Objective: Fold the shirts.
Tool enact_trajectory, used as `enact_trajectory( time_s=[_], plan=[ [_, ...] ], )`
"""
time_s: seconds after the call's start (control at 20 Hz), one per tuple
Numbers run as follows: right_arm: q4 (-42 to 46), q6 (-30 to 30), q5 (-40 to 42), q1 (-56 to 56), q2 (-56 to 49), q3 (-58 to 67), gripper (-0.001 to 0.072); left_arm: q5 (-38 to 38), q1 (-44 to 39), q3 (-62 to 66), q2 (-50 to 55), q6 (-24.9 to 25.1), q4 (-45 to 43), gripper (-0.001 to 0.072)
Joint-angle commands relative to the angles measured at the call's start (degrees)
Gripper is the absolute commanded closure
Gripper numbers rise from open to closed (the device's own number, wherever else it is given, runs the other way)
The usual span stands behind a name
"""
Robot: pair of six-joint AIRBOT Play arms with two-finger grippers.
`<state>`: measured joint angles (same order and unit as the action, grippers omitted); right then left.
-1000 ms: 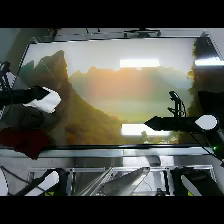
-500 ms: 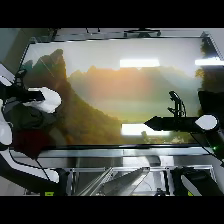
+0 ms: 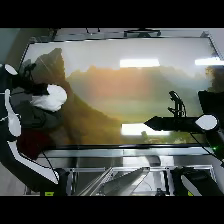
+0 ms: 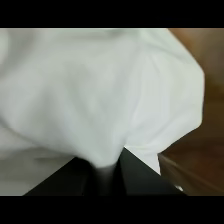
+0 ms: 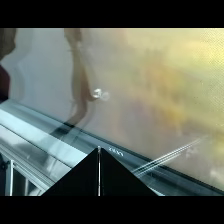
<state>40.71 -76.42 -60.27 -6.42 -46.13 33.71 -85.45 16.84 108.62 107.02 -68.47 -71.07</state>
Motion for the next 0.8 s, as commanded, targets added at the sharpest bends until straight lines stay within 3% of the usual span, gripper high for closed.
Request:
enact_trajectory(
  time_s=[0.0, 0.1, 0.3, 0.5, 0.65, 0.7, 0.75],
  plan=[
    [0.0, 0.0, 0.0, 0.0, 0.0, 0.0, 0.069, -3.9, -5.9, 4.7, -5.6, -0.4, 17.1, 0.0691],
    [-0.4, 0.0, 0.0, 0.0, 0.0, 0.0, 0.0689, -3.5, -11.1, 4.7, -9.4, -0.4, 21.4, 0.069],
    [-1.0, 0.0, 0.0, 0.0, 0.0, 0.0, 0.0689, -4.3, -24.1, 0.0, -14.0, -0.4, 21.3, 0.0689],
    [-0.9, 0.0, -0.2, 0.0, 0.0, 0.0, 0.0689, 2.9, -37.0, -12.5, -14.5, 0.6, 21.1, 0.0689],
    [-0.9, 0.0, 0.0, 0.0, 0.0, 0.0, 0.0681, 8.9, -42.1, -17.8, -12.5, 1.5, 21.1, 0.0681],
    [-0.8, 0.1, 0.0, 0.0, 0.0, 0.0, 0.0627, 9.6, -42.7, -18.2, -11.5, 1.5, 21.0, 0.0391],
    [-0.8, 0.2, 0.0, 0.0, 0.0, 0.0, 0.0403, 9.5, -42.7, -17.8, -10.6, 1.5, 21.1, 0.0114]
  ],
)
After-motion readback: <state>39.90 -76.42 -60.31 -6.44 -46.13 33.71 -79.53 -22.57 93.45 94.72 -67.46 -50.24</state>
